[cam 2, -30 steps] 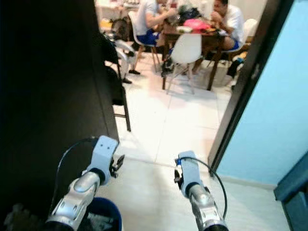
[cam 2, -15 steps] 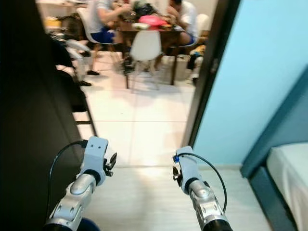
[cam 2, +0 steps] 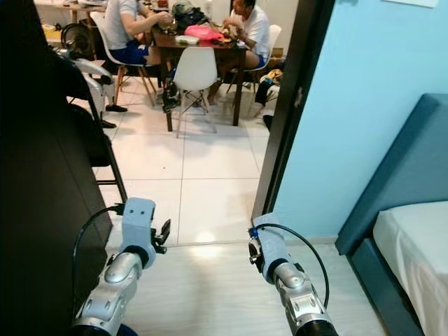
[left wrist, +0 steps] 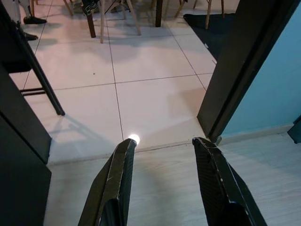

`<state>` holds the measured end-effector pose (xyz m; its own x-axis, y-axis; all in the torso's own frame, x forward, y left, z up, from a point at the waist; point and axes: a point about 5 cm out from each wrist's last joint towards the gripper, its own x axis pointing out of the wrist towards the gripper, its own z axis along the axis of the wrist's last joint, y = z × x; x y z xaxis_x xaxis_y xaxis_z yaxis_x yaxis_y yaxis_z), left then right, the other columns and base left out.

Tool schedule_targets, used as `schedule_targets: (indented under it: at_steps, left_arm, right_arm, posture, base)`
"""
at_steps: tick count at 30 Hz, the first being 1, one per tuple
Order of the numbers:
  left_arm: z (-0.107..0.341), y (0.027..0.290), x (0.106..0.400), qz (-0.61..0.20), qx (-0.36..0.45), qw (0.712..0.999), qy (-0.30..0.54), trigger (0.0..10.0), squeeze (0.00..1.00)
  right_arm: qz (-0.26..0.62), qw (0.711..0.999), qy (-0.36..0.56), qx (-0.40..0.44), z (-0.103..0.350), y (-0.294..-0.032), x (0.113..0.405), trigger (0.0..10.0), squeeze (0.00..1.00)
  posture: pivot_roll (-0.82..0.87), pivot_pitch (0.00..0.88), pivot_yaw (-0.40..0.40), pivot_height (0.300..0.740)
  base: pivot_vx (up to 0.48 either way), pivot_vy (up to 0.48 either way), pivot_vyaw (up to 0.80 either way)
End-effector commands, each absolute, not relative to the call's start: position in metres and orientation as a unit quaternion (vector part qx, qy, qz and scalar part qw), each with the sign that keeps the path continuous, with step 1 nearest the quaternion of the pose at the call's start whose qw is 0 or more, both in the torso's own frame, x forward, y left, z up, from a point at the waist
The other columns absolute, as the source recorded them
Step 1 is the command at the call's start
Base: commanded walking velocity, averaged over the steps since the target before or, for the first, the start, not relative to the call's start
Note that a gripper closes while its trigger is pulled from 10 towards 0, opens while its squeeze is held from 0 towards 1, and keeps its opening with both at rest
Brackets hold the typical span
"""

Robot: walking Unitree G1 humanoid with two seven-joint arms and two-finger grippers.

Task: Clean up the room

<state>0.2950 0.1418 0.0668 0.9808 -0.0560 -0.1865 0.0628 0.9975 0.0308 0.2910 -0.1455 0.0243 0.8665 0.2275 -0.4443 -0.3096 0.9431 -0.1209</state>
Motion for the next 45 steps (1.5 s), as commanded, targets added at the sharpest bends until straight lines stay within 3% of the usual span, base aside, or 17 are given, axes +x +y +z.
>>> schedule_targets:
  at_steps: [1, 45]
  left_arm:
    - [0.0673, 0.1375, 0.2972, -0.036, 0.015, 0.995, 0.092, 10.0, 0.00]
    - [0.0721, 0.1363, 0.3057, -0.050, 0.025, 0.995, 0.084, 10.0, 0.00]
  right_arm:
    - [0.140, 0.962, 0.211, -0.097, 0.0272, -0.1463, 0.2924, 10.0, 0.00]
    - [0.129, 0.962, 0.218, -0.098, 0.0243, -0.1515, 0.2893, 10.0, 0.00]
  posture:
    - [0.00, 0.000, -0.085, 0.740]
    - [-0.01, 0.000, -0.066, 0.740]
  base:
    - [0.000, -0.480, 0.00]
    - [0.000, -0.480, 0.00]
